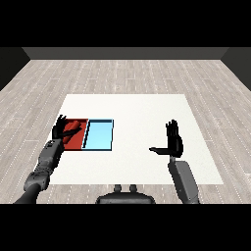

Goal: Pick the red can and put it in the red box

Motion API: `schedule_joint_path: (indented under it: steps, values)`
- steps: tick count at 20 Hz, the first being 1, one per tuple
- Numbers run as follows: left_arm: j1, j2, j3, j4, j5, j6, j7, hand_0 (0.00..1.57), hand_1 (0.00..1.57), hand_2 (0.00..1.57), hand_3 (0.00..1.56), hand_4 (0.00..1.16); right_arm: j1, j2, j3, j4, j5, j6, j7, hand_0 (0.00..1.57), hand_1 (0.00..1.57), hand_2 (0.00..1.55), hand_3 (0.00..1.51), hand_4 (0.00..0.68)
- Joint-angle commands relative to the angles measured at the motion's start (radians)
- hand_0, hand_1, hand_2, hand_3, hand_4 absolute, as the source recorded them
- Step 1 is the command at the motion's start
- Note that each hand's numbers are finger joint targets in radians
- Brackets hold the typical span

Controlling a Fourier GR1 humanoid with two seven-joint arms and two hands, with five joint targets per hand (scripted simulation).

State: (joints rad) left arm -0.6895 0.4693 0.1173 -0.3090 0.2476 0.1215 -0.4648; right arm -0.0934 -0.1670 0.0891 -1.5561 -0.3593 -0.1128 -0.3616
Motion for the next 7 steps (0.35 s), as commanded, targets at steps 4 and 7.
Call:
schedule_joint_path:
  steps: [4,7]
  values:
    - [0.043,-0.206,0.102,-0.25,0.184,-0.249,-0.283,0.0,0.0,0.0,0.0,0.0,0.01,-0.004,0.006,0.031,0.014,0.022,-0.033,0.0,0.0,0.0,0.0,0.0]
    - [0.186,-0.249,0.045,-0.384,0.171,-0.301,-0.326,0.0,0.0,0.0,0.0,0.0,0.046,-0.027,0.016,0.015,0.031,0.063,-0.072,0.0,0.0,0.0,0.0,0.0]
